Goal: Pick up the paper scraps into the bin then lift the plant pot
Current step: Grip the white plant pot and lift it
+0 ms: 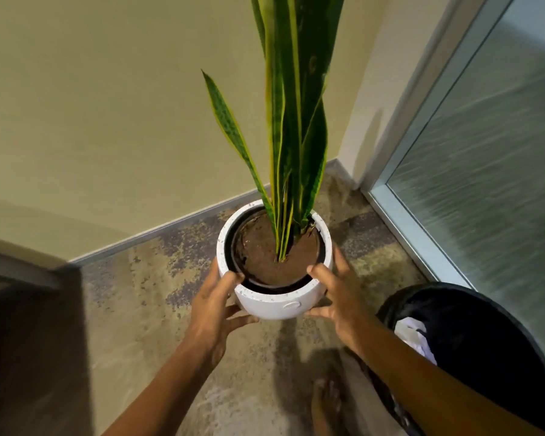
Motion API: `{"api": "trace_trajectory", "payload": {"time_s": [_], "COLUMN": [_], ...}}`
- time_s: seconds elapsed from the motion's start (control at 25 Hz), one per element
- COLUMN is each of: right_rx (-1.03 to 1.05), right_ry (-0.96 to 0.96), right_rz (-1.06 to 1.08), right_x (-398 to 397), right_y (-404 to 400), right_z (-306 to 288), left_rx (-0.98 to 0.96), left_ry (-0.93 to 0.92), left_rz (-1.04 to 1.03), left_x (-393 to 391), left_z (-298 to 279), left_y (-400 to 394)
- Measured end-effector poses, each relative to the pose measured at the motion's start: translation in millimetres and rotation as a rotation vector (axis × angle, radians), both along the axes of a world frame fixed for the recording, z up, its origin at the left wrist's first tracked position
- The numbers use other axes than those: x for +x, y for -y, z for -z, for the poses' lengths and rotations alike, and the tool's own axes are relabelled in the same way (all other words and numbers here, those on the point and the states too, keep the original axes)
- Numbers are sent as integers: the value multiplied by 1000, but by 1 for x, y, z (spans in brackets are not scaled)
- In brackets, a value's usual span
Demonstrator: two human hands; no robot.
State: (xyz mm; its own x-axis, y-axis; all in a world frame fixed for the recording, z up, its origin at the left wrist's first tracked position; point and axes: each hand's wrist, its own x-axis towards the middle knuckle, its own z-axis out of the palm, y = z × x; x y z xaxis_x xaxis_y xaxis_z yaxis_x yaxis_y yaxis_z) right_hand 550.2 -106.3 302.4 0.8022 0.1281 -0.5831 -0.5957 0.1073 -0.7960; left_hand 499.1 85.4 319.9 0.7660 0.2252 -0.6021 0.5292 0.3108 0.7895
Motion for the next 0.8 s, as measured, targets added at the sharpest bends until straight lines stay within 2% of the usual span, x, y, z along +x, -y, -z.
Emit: {"api": "trace_trajectory", "payload": {"time_s": [0.12,0.28,0.44,0.56,0.8], "right_rx": [28,-21,5,16,43], "right_ry": [1,-95,4,-7,-32], "right_rz": [21,97,144,195,237], "right_x": [44,110,170,216,301], "right_y": [16,36,59,71,85], "right_z": [16,51,81,110,192], "left_rx": [-25,-92,-133,-108,-124], "left_ry": [-12,-58,-81,-47,-116], "left_rz": [42,83,125,192,228], "left_x": [54,134,206,258,354], "left_z": [9,40,73,109,186], "left_y": [13,33,55,65,77]}}
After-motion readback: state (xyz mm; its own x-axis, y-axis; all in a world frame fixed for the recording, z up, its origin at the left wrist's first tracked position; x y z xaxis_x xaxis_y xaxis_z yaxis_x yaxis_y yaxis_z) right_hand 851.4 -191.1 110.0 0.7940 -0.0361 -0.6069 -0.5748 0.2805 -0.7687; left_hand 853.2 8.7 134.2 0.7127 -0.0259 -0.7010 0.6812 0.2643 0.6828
